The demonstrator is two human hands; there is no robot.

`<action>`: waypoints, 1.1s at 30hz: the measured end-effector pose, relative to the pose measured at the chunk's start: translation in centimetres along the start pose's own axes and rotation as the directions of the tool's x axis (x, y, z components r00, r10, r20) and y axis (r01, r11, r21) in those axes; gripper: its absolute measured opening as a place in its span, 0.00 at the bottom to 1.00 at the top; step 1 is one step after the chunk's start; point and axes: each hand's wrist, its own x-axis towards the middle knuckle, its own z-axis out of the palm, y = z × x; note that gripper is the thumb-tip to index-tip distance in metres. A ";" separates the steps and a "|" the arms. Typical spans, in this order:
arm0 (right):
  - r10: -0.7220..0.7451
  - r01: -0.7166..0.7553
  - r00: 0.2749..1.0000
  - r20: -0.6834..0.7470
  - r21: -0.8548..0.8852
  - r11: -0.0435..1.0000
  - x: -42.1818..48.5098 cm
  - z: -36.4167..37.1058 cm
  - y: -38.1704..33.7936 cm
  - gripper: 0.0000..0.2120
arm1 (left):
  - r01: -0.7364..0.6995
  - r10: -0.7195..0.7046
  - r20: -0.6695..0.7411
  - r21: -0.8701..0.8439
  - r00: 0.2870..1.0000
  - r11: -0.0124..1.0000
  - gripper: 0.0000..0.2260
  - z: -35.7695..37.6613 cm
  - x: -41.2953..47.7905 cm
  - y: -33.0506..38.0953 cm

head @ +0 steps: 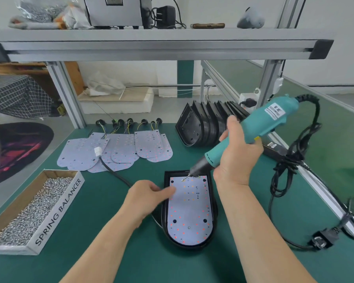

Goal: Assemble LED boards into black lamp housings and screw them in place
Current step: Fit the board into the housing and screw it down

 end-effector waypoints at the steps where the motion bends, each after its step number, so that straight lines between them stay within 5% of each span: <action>1: -0.022 0.023 0.999 0.030 -0.034 0.999 -0.1 0.4 0.4 0.12 | 0.000 -0.004 0.076 0.063 0.997 0.998 0.23 0.3 0.1 0.3; 5: -0.106 0.139 0.973 0.204 -0.153 0.978 -0.8 1.4 2.5 0.14 | 0.079 -0.070 0.288 -0.018 0.955 0.997 0.24 1.3 0.1 1.8; 14: -0.234 0.364 0.883 0.407 -0.277 0.889 -1.4 2.1 5.1 0.19 | 0.152 -0.104 0.283 -0.156 0.954 0.976 0.27 2.7 0.2 1.9; 19: -0.207 0.341 0.892 0.403 -0.296 0.892 -1.4 2.2 5.6 0.19 | 0.158 -0.105 0.261 -0.189 0.959 0.969 0.11 3.1 0.8 1.2; 33: -0.137 0.300 0.884 0.447 -0.317 0.900 -1.7 2.5 6.3 0.20 | 0.155 -0.114 0.212 -0.189 0.971 0.970 0.08 3.4 0.7 1.0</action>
